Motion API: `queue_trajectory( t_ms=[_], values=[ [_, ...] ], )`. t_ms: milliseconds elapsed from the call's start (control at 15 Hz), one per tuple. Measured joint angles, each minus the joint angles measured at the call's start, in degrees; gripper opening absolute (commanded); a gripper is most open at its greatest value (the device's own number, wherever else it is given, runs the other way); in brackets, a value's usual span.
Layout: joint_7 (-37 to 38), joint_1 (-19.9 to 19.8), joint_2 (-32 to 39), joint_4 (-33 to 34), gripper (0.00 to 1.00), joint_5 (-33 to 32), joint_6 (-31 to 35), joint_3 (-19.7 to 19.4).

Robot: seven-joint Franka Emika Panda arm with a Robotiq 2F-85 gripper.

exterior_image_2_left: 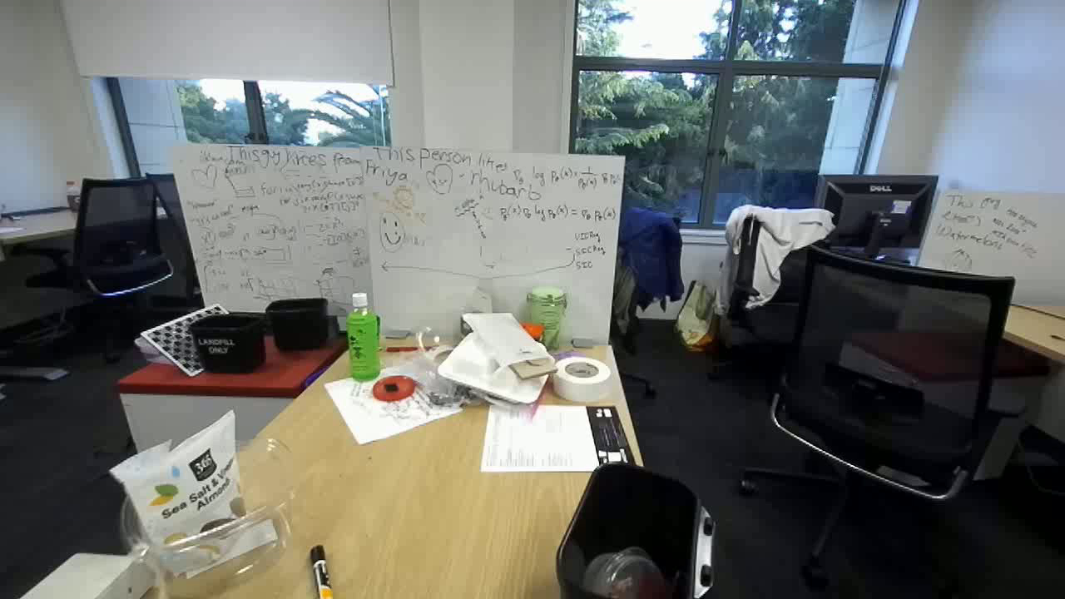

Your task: Put the green bowl behind the wine glass

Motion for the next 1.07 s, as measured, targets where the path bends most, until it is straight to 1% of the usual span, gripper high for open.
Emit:
queue_trajectory(
  t_ms=[267, 533, 733, 933, 1067],
  values=[
    [0.9, -0.7, 0.0, 0.0, 1.00, -0.2, 0.2, -0.1],
    [5.8, -5.4, -0.1, -0.1, 1.00, -1.0, 2.7, -1.0],
    [9.9, -9.2, -0.1, -0.7, 1.00, -1.3, 6.3, -2.1],
    [15.6, -13.2, -0.2, -1.8, 1.00, -3.8, 10.1, -2.9],
    [17.8, -13.8, -0.3, -2.3, 1.00, -4.2, 11.3, -2.9]
  ],
)
